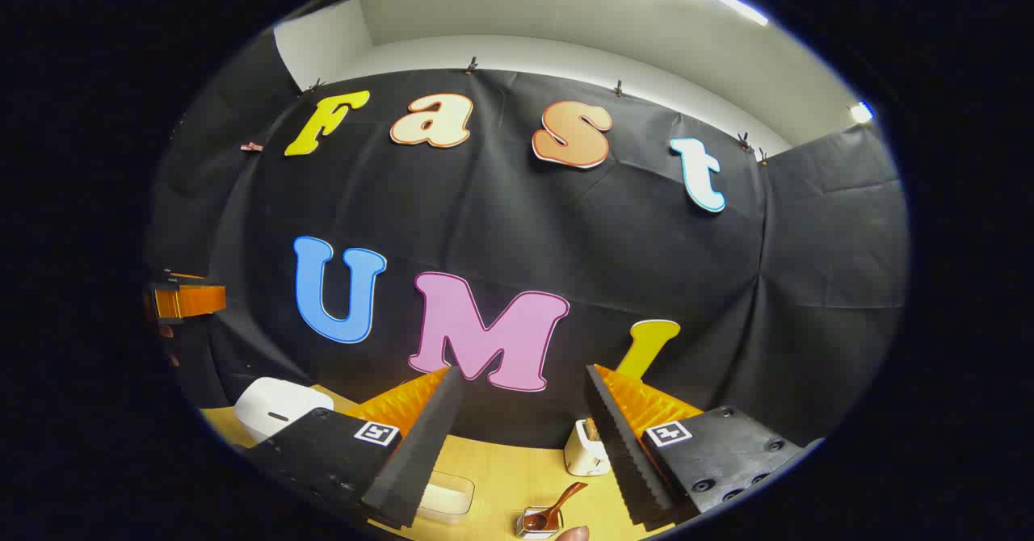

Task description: Close the left gripper, press the button to open the rice cooker; take a wooden spoon from the chopstick holder with the right hand, scoop a spoonful of rice and pour it into the rice cooker, then put the wooden spoon back into the chopstick holder.

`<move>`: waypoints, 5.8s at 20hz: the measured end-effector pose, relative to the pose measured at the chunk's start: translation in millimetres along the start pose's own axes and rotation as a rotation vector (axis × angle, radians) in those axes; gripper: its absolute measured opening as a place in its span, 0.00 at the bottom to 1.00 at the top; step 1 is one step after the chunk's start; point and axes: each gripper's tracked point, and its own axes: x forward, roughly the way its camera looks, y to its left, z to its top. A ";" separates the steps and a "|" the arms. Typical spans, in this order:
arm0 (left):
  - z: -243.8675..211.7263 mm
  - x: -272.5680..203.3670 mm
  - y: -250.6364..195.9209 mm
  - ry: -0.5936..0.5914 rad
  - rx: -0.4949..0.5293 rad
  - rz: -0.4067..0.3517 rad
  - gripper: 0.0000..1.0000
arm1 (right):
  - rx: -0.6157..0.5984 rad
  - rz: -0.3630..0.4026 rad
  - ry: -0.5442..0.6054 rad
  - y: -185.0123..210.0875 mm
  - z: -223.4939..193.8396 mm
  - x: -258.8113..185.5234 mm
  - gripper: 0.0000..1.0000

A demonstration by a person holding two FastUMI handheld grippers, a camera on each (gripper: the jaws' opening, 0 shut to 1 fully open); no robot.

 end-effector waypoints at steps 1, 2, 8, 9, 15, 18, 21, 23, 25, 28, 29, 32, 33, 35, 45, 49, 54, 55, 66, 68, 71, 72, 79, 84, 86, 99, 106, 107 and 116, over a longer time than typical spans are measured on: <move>-0.5 1.8 0.5 0.002 -0.006 -0.003 0.95 | 0.000 -0.004 0.001 0.8 -0.1 -0.2 0.89; -1.5 2.3 1.7 0.008 -0.012 -0.004 0.95 | 0.003 -0.005 -0.005 2.2 1.7 -1.2 0.93; -4.1 8.1 15.8 0.017 -0.011 0.005 0.95 | -0.041 -0.003 -0.044 11.6 5.9 -0.1 0.93; -5.9 9.0 17.4 0.021 -0.014 0.006 0.95 | -0.043 0.012 -0.041 14.6 6.1 0.5 0.93; -6.3 1.2 22.2 0.024 -0.024 0.021 0.95 | -0.038 0.035 -0.033 23.4 3.5 2.0 0.93; -4.3 -3.3 18.2 0.020 -0.015 0.017 0.95 | -0.018 0.031 -0.035 20.6 4.7 -0.3 0.89; -2.7 -6.5 14.9 0.023 -0.006 0.005 0.95 | -0.010 0.022 -0.033 17.5 7.9 -3.8 0.93; -3.0 -6.1 14.2 0.026 -0.004 0.001 0.95 | -0.001 0.020 -0.031 17.1 8.8 -7.0 0.93; -7.9 -4.1 15.4 0.041 0.005 0.002 0.95 | -0.004 0.015 -0.026 14.6 8.0 -10.8 0.93; -15.1 1.9 20.5 0.065 0.009 0.011 0.94 | -0.017 0.008 -0.024 10.7 7.7 -13.1 0.93; -14.3 2.2 21.0 0.060 0.001 0.002 0.80 | -0.020 0.008 -0.028 9.9 8.9 -13.3 0.93; -28.7 16.0 30.7 0.072 -0.010 0.004 0.48 | -0.034 -0.013 -0.026 -2.2 8.9 -13.5 0.93; -40.6 22.1 37.3 0.100 -0.013 0.014 0.29 | -0.025 -0.022 -0.021 -5.7 7.6 -14.1 0.93; -73.9 35.1 52.3 0.170 -0.024 0.034 0.10 | -0.020 -0.039 -0.025 -12.5 6.9 -15.2 0.93; -226.5 87.5 98.0 0.444 -0.119 0.106 0.05 | -0.064 -0.095 0.024 -44.5 -14.0 0.3 0.89; -263.4 91.0 102.6 0.526 -0.130 0.118 0.05 | -0.059 -0.103 0.038 -47.9 -20.0 5.7 0.93; -288.8 92.9 107.2 0.573 -0.120 0.122 0.05 | -0.062 -0.115 0.050 -49.7 -22.0 6.7 0.93; -292.5 93.8 108.0 0.583 -0.119 0.122 0.05 | -0.064 -0.119 0.053 -50.9 -22.6 6.2 0.93; -319.4 95.0 110.7 0.671 -0.101 0.129 0.06 | -0.070 -0.140 0.062 -53.0 -20.6 4.1 0.93; -320.8 94.2 110.1 0.684 -0.085 0.136 0.06 | -0.078 -0.137 0.062 -51.3 -21.3 4.2 0.93; -321.0 90.4 108.4 0.700 -0.045 0.141 0.06 | -0.076 -0.136 0.056 -49.6 -19.2 4.3 0.93; -328.7 92.2 108.4 0.699 -0.034 0.134 0.06 | -0.075 -0.137 0.054 -50.6 -18.8 4.3 0.93; -319.4 92.6 107.8 0.672 -0.051 0.117 0.06 | -0.078 -0.150 0.046 -54.5 -16.4 -0.7 0.93; -249.7 117.8 114.8 0.470 -0.109 0.132 0.06 | -0.078 -0.152 0.041 -56.5 -16.1 0.6 0.93; -224.8 130.9 121.5 0.405 -0.109 0.132 0.06 | -0.089 -0.155 0.034 -58.4 -14.5 2.0 0.93; -138.4 151.6 141.3 0.146 -0.076 0.178 0.05 | -0.091 -0.166 0.034 -59.6 -16.2 3.4 0.89; -100.7 129.7 110.9 0.066 -0.063 0.110 0.26 | -0.049 -0.133 0.042 -63.3 -30.7 2.0 0.94; -95.6 126.0 105.0 0.054 -0.056 0.097 0.39 | -0.046 -0.119 0.045 -63.8 -35.1 3.4 0.94; -46.1 96.7 22.9 -0.024 0.037 0.101 0.95 | 0.072 0.055 0.171 -80.4 -145.5 34.7 0.93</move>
